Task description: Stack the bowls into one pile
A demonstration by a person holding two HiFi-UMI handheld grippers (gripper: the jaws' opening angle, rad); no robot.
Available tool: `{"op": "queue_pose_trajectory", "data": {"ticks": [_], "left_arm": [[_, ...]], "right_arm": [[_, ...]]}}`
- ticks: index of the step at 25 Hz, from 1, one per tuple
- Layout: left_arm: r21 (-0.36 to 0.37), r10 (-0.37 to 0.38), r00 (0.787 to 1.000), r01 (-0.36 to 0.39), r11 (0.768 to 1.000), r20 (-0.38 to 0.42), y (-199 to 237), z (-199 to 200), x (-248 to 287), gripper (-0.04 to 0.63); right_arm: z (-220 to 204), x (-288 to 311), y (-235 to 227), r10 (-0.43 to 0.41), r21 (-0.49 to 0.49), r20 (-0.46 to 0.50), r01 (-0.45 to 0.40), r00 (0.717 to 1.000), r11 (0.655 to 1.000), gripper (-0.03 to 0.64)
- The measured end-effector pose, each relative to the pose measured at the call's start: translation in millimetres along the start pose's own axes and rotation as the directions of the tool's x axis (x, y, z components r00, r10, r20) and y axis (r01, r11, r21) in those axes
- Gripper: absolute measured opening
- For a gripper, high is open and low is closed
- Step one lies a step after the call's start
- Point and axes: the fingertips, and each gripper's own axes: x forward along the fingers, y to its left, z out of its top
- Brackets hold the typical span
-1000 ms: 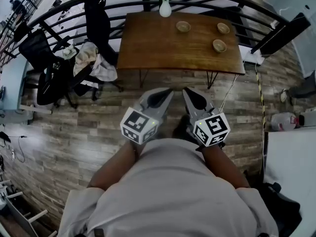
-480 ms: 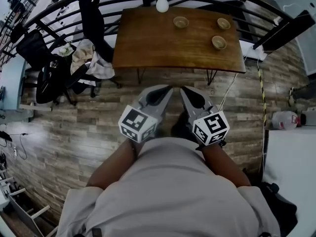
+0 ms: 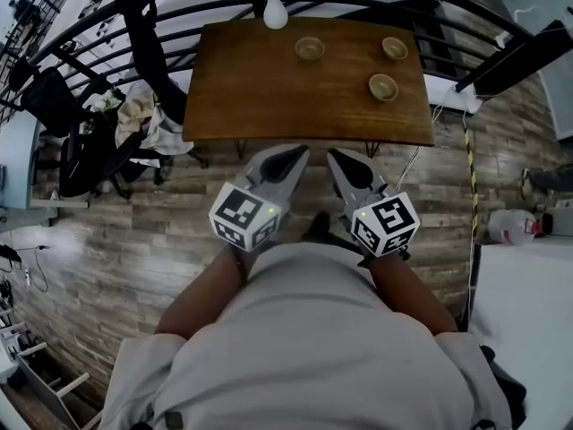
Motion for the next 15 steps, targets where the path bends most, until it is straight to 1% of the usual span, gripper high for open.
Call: {"op": "queue_pose_trajectory", "data": {"ticks": [4, 7, 12, 15], "left_arm": [[0.011, 0.005, 1.0, -0.005, 1.0, 0.01, -0.4, 14.6, 46.8, 0.005], [0.017, 0.022, 1.0, -0.022, 1.0, 0.012, 6.8, 20.2, 71.9, 0.005], [0.014, 0.048, 0.999, -0.049, 0.999, 0.009, 30.5, 22.7, 94.2, 0.005], [0.0, 0.051, 0.999, -0.051, 0.999, 0.003, 46.1, 21.2, 105.4, 0.005]], "right_arm": [[15.7, -8.2, -47.0, 0.013, -0.017, 0.0, -0.013, 1.0, 1.0, 0.008], [18.2, -9.9, -73.9, 0.023, -0.024, -0.01, -0.023, 1.0, 0.999, 0.008], [16.9, -1.0, -102.4, 0.023, 0.001, -0.007, -0.023, 1.0, 1.0, 0.008], [18.2, 8.0, -116.4, 0.012, 0.017, -0.005, -0.012, 1.0, 1.0, 0.008]]}}
